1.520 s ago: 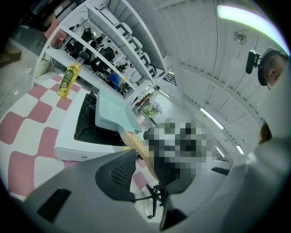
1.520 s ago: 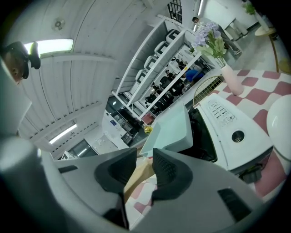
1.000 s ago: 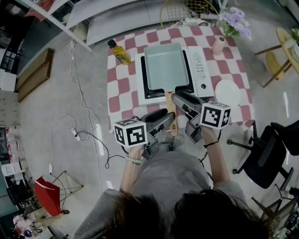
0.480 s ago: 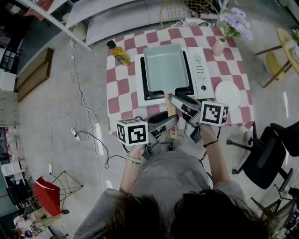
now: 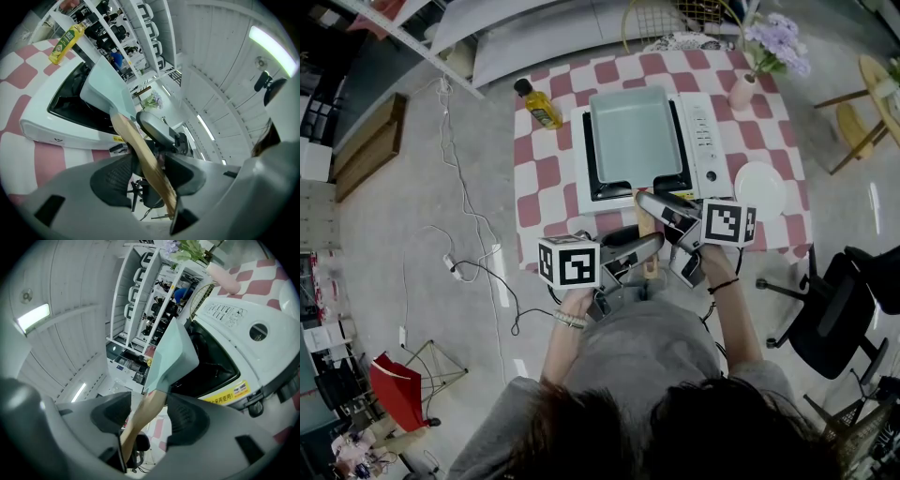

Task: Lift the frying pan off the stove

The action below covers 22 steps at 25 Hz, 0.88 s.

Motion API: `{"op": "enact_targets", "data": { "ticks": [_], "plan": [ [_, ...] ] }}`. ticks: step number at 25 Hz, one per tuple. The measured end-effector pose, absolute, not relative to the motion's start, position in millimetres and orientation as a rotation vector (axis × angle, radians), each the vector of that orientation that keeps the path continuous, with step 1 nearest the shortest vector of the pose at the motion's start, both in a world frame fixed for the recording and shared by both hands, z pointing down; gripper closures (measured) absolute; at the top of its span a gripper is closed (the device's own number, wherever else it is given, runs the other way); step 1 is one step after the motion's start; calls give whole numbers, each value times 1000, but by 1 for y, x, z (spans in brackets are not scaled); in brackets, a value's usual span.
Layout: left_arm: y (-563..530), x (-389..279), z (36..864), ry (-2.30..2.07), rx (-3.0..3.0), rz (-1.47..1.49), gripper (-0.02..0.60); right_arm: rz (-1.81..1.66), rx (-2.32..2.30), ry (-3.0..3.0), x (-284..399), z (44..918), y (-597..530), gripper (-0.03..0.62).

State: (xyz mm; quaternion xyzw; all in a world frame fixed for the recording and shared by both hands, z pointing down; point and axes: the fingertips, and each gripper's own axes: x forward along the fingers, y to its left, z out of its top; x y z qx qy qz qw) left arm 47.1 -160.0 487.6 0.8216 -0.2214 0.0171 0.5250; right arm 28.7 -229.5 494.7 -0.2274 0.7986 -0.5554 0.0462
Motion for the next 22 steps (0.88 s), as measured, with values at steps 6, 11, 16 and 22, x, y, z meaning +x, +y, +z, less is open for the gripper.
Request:
{"op": "enact_targets", "data": {
  "ticks": [6,11,16,22],
  "plan": [
    [-160,50,489,-512,1967,67,362,-1739,-652,2411,24,499,-230,350],
    [-156,56,487,-454,1969,63,364,-1755,-637,2423,22,500,-230,355],
    [-157,58,488,-439,1980,68,365,-1756,-610,2441,22,501,-230,362],
    [-155,61,487,-418,1998,95,377,-1781,-585,2430,21,501,-229,368]
  ]
}}
